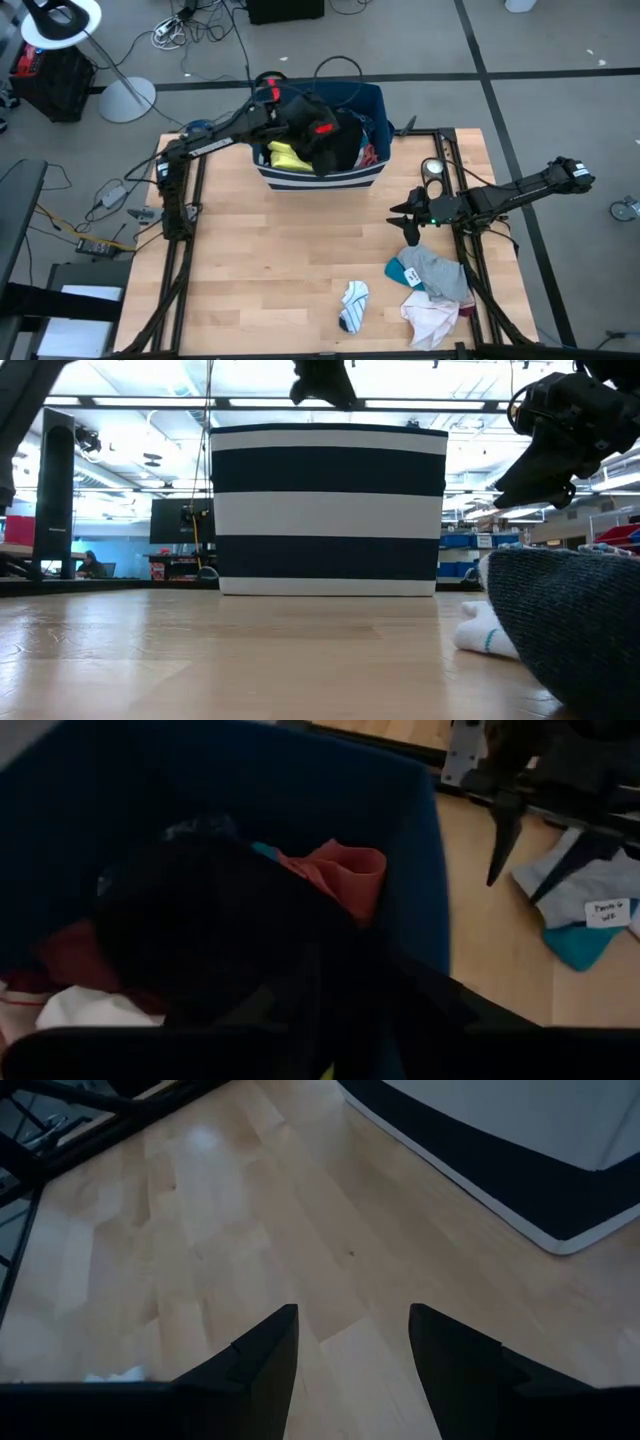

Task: Sort clothes
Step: Put the gray underwear into the blue laundry bin

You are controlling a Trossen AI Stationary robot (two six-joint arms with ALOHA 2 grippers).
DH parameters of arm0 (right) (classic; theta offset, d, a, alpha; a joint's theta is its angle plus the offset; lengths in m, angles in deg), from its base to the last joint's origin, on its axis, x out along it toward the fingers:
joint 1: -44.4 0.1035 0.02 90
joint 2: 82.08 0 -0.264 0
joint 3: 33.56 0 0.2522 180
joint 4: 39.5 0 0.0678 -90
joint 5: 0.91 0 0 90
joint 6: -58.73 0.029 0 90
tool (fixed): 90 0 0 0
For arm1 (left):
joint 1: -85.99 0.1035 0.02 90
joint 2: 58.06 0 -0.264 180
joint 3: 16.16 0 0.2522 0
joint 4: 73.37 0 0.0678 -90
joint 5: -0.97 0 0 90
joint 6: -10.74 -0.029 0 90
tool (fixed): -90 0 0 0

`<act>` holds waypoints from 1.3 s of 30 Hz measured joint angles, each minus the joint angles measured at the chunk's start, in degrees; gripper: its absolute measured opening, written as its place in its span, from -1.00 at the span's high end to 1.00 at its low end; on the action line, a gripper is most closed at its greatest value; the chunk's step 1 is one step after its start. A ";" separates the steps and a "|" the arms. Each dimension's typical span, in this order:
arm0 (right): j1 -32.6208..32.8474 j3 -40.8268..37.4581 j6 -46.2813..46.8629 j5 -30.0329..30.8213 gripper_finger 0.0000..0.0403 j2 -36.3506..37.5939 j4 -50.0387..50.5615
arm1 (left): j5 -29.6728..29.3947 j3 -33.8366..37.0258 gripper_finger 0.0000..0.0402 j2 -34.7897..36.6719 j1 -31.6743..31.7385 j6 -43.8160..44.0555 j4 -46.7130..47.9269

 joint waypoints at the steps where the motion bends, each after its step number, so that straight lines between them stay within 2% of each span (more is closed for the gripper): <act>1: 0.06 0.00 0.02 0.00 0.05 0.00 -0.13 | -0.57 0.78 0.43 0.89 -0.81 -0.24 -0.35; 6: 0.17 0.00 0.02 0.11 0.05 0.01 -0.19 | -3.27 6.11 0.43 6.67 -4.77 -0.46 -1.32; 10: 0.08 0.00 0.62 0.13 0.05 0.00 -0.25 | -7.79 14.25 0.43 12.42 -7.98 -0.23 -4.67; 21: 0.06 0.00 -0.16 0.14 0.04 0.00 -1.58 | -9.60 48.41 0.43 33.85 -19.41 2.24 -28.07; 25: 0.06 0.00 -1.11 0.13 0.05 0.00 -2.28 | -9.49 60.68 0.43 40.29 -23.42 2.77 -39.45; 31: 0.23 0.00 -1.54 0.13 0.08 0.00 -2.30 | -10.51 77.29 0.43 46.26 -26.75 3.99 -56.63; 35: 0.87 0.00 -1.57 0.13 0.08 0.00 -2.24 | -14.91 86.52 0.43 47.30 -26.89 8.62 -64.20; 39: 1.40 0.00 -2.19 1.57 0.08 0.00 -2.15 | -20.75 93.91 0.43 47.34 -26.87 8.74 -68.40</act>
